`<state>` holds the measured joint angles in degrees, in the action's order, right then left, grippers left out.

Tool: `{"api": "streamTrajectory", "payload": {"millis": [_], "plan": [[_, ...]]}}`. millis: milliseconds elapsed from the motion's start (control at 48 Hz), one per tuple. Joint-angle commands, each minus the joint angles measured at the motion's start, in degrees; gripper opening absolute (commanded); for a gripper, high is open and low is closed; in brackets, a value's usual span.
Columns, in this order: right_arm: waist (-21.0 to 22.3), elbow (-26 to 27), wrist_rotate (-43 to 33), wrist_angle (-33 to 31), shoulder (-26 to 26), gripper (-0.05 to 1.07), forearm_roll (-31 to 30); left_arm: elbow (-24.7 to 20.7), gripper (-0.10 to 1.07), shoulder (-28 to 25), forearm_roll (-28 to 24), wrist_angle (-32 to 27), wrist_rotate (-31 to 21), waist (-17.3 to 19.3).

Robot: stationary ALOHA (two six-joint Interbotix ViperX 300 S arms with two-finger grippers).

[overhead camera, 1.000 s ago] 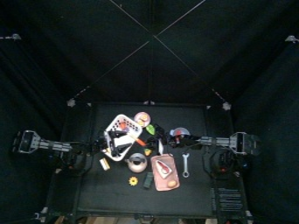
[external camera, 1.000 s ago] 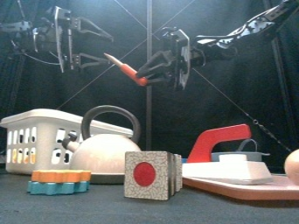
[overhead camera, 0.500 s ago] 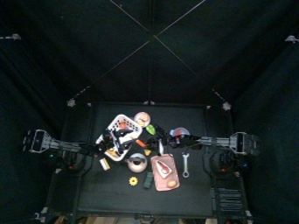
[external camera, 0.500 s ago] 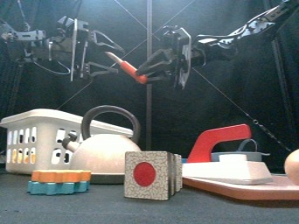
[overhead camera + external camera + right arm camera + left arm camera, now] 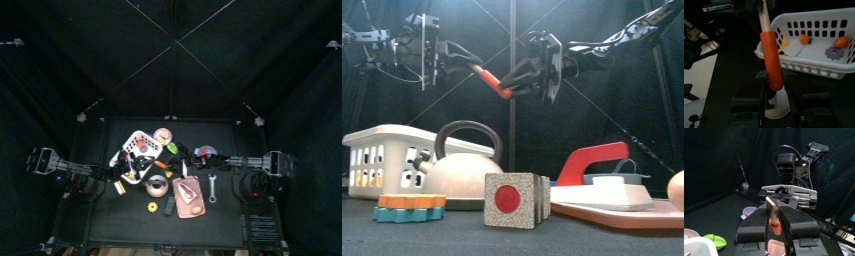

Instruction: Hand over screwdriver

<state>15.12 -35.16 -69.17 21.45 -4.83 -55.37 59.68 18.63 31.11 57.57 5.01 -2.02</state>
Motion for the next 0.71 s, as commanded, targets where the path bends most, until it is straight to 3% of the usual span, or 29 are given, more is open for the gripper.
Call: {"api": "streamTrajectory", "payload": {"millis": [0,292,688], "plan": [[0.18,0.62,-0.35,0.44,-1.67,0.66,0.35,-0.62,0.46,0.0,0.0,0.44,0.18,0.18],[0.79,-0.18,-0.35,0.44,-1.67,0.89,0.09,0.26,0.45,0.53,0.0,0.44,0.18,-0.53],[1.32,-2.99,-0.35,0.35,-4.75,0.9,0.09,0.97,0.45,1.41,1.23,0.35,0.18,-0.97]]}}
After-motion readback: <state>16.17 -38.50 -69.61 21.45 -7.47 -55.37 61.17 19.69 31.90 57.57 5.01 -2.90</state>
